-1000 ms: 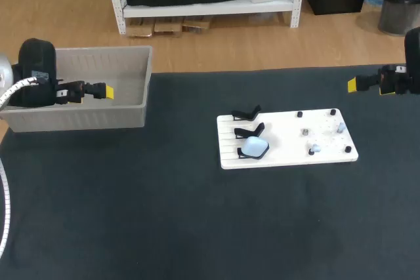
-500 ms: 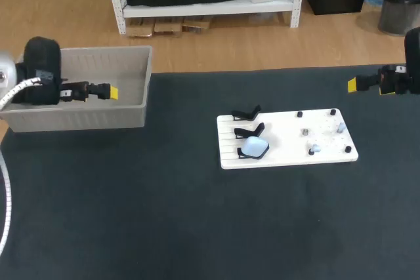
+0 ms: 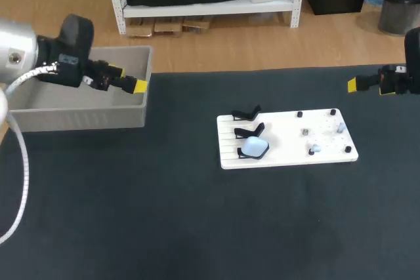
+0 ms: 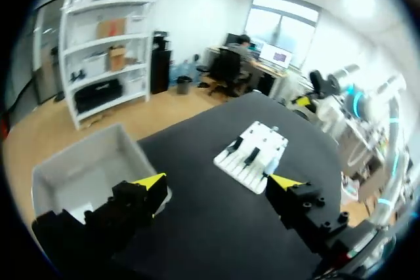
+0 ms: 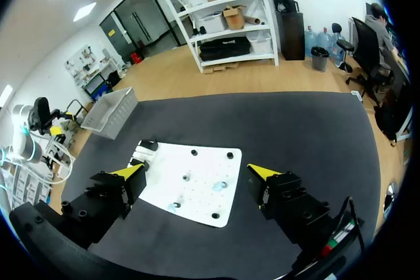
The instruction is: Pick up each earbud case from the left stands, insert the matching earbuds, close the lid, and place the case in the box.
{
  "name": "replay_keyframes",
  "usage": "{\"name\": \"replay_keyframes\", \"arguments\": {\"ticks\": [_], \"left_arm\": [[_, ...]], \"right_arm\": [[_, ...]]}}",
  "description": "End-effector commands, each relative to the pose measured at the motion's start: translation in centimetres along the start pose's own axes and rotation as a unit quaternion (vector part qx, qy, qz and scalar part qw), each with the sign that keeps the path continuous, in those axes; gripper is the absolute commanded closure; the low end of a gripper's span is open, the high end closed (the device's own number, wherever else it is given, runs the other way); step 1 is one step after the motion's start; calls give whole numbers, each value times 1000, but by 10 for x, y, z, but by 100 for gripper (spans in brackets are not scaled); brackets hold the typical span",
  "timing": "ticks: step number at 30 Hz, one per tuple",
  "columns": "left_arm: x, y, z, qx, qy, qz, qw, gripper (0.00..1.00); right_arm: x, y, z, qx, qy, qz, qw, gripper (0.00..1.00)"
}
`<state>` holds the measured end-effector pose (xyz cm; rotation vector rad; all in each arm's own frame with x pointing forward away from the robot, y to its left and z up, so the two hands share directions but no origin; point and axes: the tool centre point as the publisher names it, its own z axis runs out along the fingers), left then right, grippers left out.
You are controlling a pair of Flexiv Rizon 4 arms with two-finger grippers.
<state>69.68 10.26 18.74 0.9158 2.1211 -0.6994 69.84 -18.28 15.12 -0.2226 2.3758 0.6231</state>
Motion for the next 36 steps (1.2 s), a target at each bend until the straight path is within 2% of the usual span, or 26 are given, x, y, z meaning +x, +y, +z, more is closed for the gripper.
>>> {"name": "replay_keyframes", "arguments": {"ticks": [1, 5, 8, 12, 16, 21, 31, 36], "left_arm": [[-9, 0, 15, 127, 20, 99, 987, 0], [-10, -8, 31, 140, 34, 136, 980, 0], [-9, -19, 47, 140, 39, 190, 971, 0], [-7, -34, 65, 156, 41, 231, 959, 0], [-3, -50, 82, 186, 43, 254, 948, 0], [7, -64, 101, 190, 35, 278, 941, 0], [37, -84, 135, 212, 23, 255, 943, 0], [52, -95, 151, 208, 3, 255, 944, 0]], "right_arm": [[0, -2, 0, -5, 0, -1, 1000, 0], [0, -2, 0, -5, 0, -1, 1000, 0], [0, -2, 0, -5, 0, -1, 1000, 0], [0, -2, 0, -5, 0, -1, 1000, 0], [0, -2, 0, -5, 0, -1, 1000, 0], [0, -2, 0, -5, 0, -1, 1000, 0], [0, -2, 0, -5, 0, -1, 1000, 0], [0, -2, 0, -5, 0, -1, 1000, 0]]}}
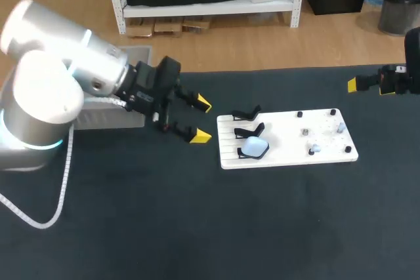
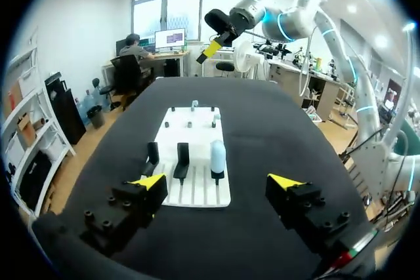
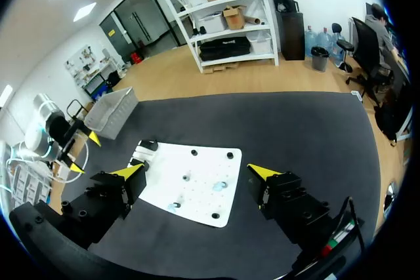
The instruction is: Pick up each earbud case from the left stands, insert the matching earbuds, close the lid, and place the case in the box.
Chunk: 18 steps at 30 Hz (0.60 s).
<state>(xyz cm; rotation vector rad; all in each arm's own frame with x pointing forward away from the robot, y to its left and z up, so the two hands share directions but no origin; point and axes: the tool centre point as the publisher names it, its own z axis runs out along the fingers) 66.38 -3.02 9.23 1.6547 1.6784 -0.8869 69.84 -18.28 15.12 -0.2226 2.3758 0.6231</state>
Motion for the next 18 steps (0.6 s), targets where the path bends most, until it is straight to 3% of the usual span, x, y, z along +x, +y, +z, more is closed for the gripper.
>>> {"name": "replay_keyframes", "arguments": {"ticks": [1, 8, 12, 14, 16, 18], "left_arm": [[11, -9, 24, -19, -18, 12, 1000, 0], [16, -12, 47, -25, -43, 16, 999, 1], [16, -7, 55, -28, -55, 17, 998, 15], [16, -5, 58, -28, -58, 19, 998, 17], [16, -4, 61, -26, -62, 20, 998, 27], [16, -4, 64, -22, -67, 21, 997, 28]], "right_arm": [[0, -2, 0, -5, 0, -1, 1000, 0], [0, -2, 0, -5, 0, -1, 1000, 0], [0, -2, 0, -5, 0, -1, 1000, 0], [0, -2, 0, -5, 0, -1, 1000, 0], [0, -2, 0, -5, 0, -1, 1000, 0], [0, -2, 0, -5, 0, -1, 1000, 0]]}}
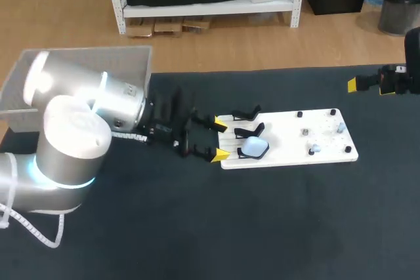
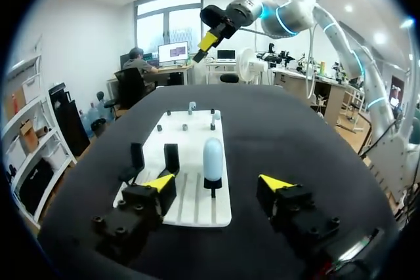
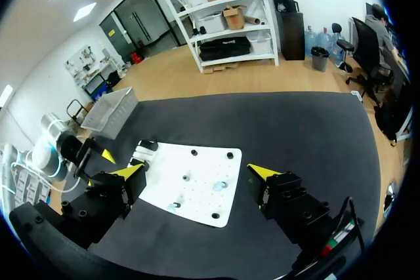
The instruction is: Pick up each earbud case from the left stands, insert the matching earbuds, close the lid, and place the case in the box.
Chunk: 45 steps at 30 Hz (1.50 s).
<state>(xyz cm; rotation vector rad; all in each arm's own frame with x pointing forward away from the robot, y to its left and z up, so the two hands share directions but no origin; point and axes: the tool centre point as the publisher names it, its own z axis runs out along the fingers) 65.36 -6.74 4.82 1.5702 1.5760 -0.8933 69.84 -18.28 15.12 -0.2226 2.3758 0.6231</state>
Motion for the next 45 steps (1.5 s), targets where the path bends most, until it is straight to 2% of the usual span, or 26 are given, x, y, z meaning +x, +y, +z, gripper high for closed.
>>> {"name": "replay_keyframes", "arguments": {"ticks": [1, 3, 6, 10, 17, 26, 45], "left_arm": [[3, 3, 10, 5, -14, 2, 1000, 27], [3, 3, 13, 6, -16, 2, 1000, 26], [3, 4, 18, 7, -18, 1, 1000, 34], [3, 6, 25, 7, -20, 2, 1000, 39], [2, 8, 36, 5, -22, 13, 1000, 40], [2, 7, 47, 0, -24, 24, 999, 52], [4, 11, 60, -16, -26, 19, 999, 60]], "right_arm": [[0, -2, 0, -5, 0, -1, 1000, 0], [0, -2, 0, -5, 0, -1, 1000, 0], [0, -2, 0, -5, 0, -1, 1000, 0], [0, -2, 0, -5, 0, -1, 1000, 0], [0, -2, 0, -5, 0, -1, 1000, 0], [0, -2, 0, -5, 0, -1, 1000, 0], [0, -2, 0, -5, 0, -1, 1000, 0]]}}
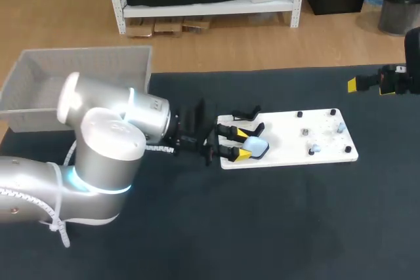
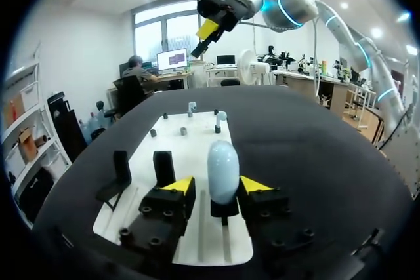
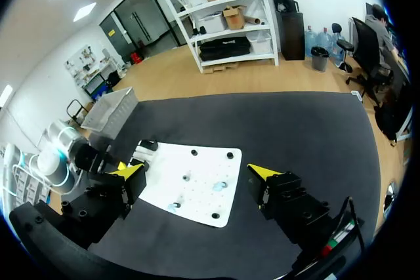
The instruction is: Pick up each earbud case from the left stands, insert the matching earbuds, close the lid, and place the case in the box.
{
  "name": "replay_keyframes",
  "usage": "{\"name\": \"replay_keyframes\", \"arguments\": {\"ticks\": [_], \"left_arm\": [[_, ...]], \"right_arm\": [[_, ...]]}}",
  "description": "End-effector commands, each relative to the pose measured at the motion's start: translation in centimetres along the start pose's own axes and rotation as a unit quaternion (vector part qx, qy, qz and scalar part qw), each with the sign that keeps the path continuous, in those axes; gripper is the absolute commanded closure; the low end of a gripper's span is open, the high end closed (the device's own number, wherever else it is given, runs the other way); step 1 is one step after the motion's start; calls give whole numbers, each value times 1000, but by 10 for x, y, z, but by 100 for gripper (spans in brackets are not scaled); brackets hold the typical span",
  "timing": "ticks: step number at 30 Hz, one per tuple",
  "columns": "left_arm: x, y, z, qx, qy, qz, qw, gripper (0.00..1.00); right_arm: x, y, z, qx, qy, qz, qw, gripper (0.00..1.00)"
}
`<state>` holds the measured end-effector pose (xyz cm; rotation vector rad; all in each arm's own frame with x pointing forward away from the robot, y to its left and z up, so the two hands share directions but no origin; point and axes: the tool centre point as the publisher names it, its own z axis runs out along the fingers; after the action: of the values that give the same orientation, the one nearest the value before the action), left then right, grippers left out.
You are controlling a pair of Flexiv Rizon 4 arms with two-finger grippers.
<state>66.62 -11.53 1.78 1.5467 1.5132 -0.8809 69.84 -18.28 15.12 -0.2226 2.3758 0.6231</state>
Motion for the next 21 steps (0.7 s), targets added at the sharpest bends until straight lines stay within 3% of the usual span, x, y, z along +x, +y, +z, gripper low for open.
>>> {"name": "replay_keyframes", "arguments": {"ticks": [1, 13, 21], "left_arm": [[1, 0, 4, -4, -3, 0, 1000, 61], [-2, 0, 6, -9, -10, -4, 1000, 53], [-1, -4, 7, -7, -10, -3, 1000, 58]], "right_arm": [[0, -2, 0, -5, 0, -1, 1000, 0], [0, -2, 0, -5, 0, -1, 1000, 0], [0, -2, 0, -5, 0, -1, 1000, 0]]}}
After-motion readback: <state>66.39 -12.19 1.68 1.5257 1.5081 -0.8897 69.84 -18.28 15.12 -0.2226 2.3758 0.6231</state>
